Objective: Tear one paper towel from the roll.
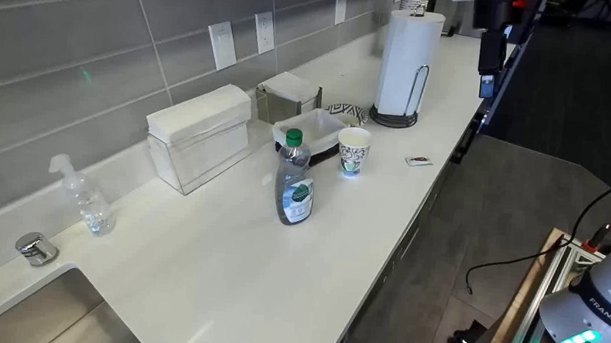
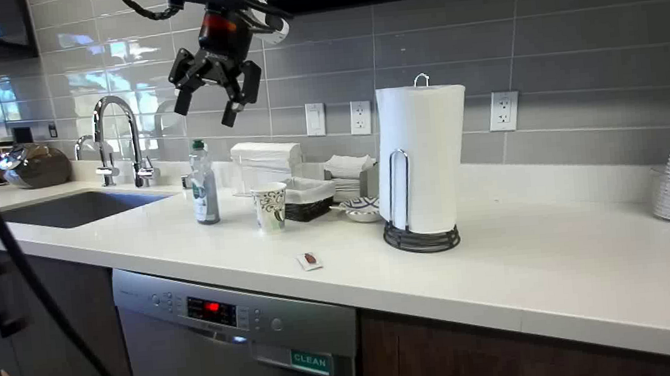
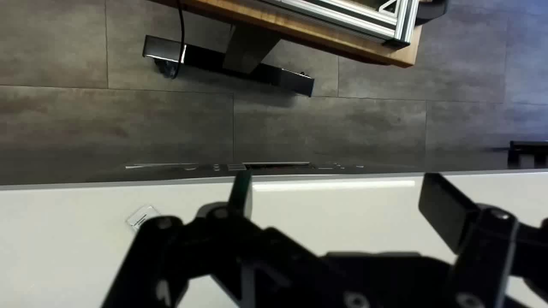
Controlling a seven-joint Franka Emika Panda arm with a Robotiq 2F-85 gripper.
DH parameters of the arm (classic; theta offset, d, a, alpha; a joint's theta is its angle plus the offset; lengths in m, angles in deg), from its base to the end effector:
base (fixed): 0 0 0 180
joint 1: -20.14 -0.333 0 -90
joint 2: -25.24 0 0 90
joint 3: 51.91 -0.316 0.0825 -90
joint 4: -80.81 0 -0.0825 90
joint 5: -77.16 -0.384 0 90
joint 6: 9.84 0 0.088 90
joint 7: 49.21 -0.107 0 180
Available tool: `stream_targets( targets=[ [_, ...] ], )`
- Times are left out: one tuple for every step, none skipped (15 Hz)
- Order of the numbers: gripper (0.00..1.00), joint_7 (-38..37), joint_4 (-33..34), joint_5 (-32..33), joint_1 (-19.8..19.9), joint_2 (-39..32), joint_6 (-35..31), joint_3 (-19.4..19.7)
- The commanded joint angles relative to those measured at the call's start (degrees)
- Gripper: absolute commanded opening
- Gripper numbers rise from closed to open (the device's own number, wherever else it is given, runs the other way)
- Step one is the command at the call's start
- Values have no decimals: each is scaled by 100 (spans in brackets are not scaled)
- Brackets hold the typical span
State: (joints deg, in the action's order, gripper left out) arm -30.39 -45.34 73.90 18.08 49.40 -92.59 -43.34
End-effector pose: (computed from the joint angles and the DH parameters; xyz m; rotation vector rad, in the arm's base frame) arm 0.3849 -0.0439 0.5246 -2.8998 -0.3434 0.4533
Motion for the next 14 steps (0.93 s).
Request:
stream_targets(
  targets=[
    [100,29,10,-24,96,-10,12,-80],
    [100,29,10,-24,96,-10,12,-80],
    [100,29,10,-24,96,-10,12,-80],
    [100,29,10,-24,96,-10,12,-80],
    [100,29,10,-24,96,-10,12,-80],
    [100,29,10,-24,96,-10,12,-80],
    [100,29,10,-24,96,-10,12,-80],
    [100,29,10,-24,96,-10,12,-80],
    [100,-428,120,-142,169,-151,-50,-129],
    [100,-824,204,-226,243,-297,-279,-169],
    [100,-1062,330,-238,284,-454,-424,-196],
    [100,-1292,414,-343,325,-564,-590,-193],
    [100,-1514,516,-399,376,-669,-760,-197],
    [100,-1756,567,-450,420,-724,-925,-214]
  ],
)
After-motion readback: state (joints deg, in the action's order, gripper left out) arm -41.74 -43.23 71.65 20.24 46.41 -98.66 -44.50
